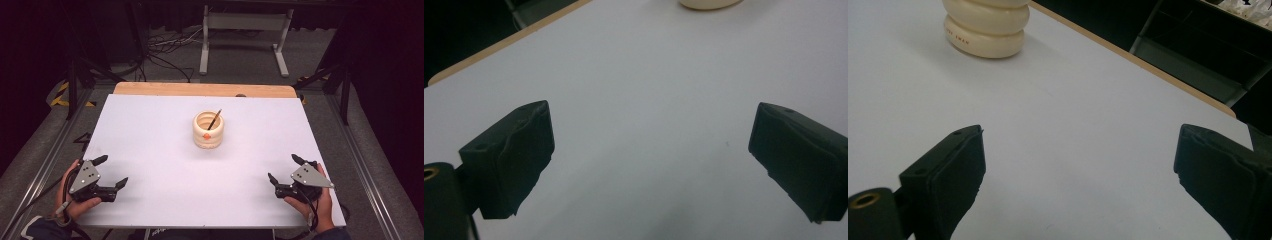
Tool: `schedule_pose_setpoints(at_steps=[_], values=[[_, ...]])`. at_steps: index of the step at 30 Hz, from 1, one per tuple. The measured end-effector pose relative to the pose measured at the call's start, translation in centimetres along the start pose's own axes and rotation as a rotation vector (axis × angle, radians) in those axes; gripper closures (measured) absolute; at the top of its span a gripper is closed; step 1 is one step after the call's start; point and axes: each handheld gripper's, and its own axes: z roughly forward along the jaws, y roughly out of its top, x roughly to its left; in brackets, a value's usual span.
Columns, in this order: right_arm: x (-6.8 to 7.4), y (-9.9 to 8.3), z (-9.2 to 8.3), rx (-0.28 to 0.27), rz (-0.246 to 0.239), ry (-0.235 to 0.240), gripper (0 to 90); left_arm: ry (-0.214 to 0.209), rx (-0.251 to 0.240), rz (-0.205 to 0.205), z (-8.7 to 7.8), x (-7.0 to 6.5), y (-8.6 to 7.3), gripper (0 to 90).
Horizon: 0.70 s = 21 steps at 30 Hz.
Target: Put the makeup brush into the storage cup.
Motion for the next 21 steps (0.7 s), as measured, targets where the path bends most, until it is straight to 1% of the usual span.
schedule_pose_setpoints(at_steps=[1,2,3,7,9,11,13,17,21], values=[[0.0,0.0,0.0,0.0,0.0,0.0,7.1,0.0,0.0,0.0,0.0,0.0,0.0,5.3],[-0.04,-0.07,0.03,0.001,0.003,0.0,7.1,-0.012,-0.005,-0.026,-0.18,0.01,-0.22,5.3],[-0.07,-0.12,0.04,0.004,0.004,0.001,7.1,-0.016,-0.001,-0.026,-0.26,0.01,-0.28,5.4],[-0.12,-0.19,0.04,0.002,0.004,0.001,7.1,-0.011,-0.013,-0.036,-0.45,0.03,-0.23,5.5],[-0.12,-0.16,-0.02,0.002,0.007,0.004,7.1,-0.015,-0.018,-0.046,-0.49,0.03,-0.18,5.5],[-0.08,-0.07,-0.13,-0.005,-0.003,0.003,7.1,-0.014,-0.02,-0.045,-0.5,-0.05,-0.07,5.6],[-0.09,-0.01,-0.21,-0.009,0.001,0.001,7.1,-0.031,-0.03,-0.049,-0.51,-0.09,0.02,5.7],[0.0,0.04,-0.32,-0.006,-0.008,-0.003,7.1,-0.04,-0.031,-0.042,-0.53,-0.21,0.1,6.0],[0.13,0.24,-0.45,-0.011,-0.013,-0.006,7.1,-0.052,-0.039,-0.048,-0.64,-0.21,0.12,6.1]])
